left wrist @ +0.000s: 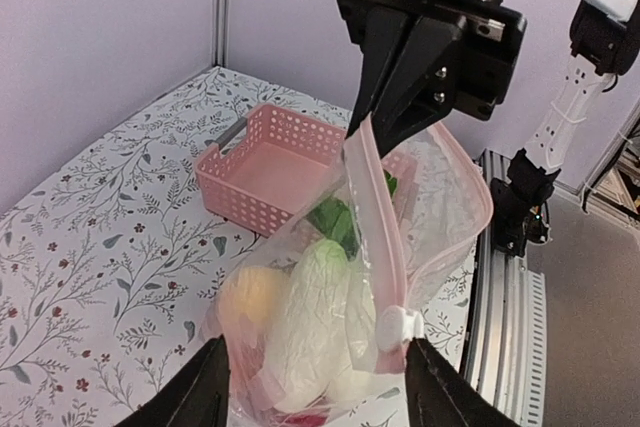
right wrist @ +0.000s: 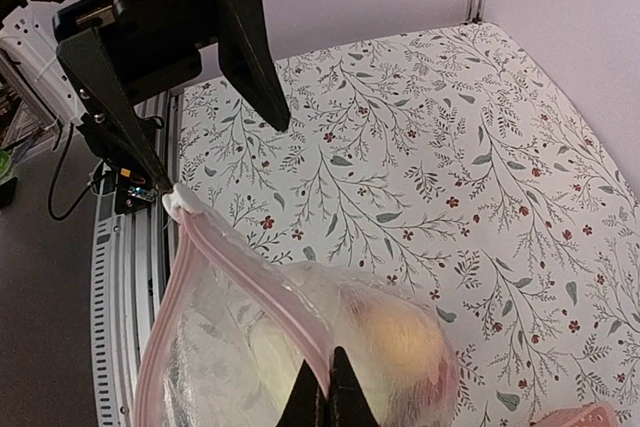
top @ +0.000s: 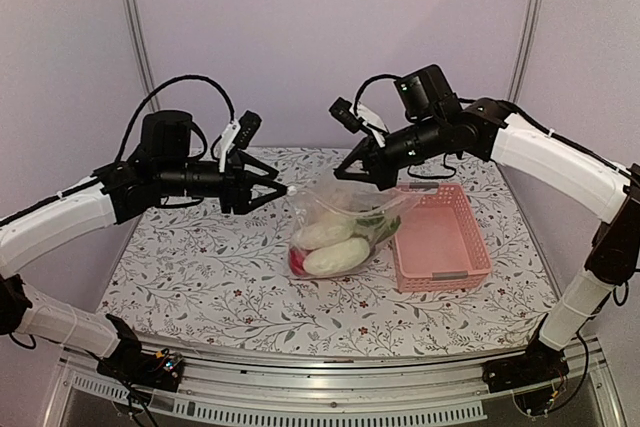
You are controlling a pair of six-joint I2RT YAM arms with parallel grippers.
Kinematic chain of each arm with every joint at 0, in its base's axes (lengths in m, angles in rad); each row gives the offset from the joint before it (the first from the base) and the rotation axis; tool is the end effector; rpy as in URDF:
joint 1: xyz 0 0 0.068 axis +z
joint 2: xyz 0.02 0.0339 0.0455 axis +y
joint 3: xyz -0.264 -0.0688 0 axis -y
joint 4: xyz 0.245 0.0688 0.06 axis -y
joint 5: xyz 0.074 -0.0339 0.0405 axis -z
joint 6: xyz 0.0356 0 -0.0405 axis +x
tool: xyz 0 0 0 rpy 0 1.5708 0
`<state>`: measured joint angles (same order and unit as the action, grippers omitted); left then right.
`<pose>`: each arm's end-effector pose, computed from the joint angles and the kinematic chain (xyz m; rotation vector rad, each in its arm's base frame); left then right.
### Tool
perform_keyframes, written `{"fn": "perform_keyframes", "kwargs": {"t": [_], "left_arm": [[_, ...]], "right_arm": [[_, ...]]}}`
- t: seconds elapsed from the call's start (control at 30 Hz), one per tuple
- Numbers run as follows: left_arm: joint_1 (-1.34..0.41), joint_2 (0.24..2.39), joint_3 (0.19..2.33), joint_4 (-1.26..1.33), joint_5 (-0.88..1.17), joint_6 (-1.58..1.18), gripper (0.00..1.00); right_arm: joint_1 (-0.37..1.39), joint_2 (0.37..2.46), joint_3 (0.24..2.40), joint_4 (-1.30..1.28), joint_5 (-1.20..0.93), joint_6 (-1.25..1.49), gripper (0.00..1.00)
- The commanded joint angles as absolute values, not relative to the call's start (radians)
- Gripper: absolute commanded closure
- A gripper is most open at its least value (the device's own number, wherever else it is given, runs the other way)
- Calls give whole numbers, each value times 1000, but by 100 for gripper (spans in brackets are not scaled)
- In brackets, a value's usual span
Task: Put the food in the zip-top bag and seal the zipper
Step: Pass from the left arm to the right, then pass from the right arm to the left
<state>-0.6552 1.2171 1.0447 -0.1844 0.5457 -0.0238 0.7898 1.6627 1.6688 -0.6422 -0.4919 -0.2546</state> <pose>0.2092 -0.1841 0.3418 0.9710 1.7456 -0.9708 0.2511 0.2772 0.3753 -1.3559 1.7903 0.8367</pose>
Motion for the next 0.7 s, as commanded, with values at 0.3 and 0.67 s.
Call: {"fn": "perform_keyframes", "kwargs": {"t": [0.3,0.67], "left_arm": [[-732,1238,928,2,614,44,45],[-753,1333,827,380,544,-103,55]], "right_arm": [[719,1621,1620,-584,-598,-163,100],[707,1649,1624,-571,-649,-116,100]]}}
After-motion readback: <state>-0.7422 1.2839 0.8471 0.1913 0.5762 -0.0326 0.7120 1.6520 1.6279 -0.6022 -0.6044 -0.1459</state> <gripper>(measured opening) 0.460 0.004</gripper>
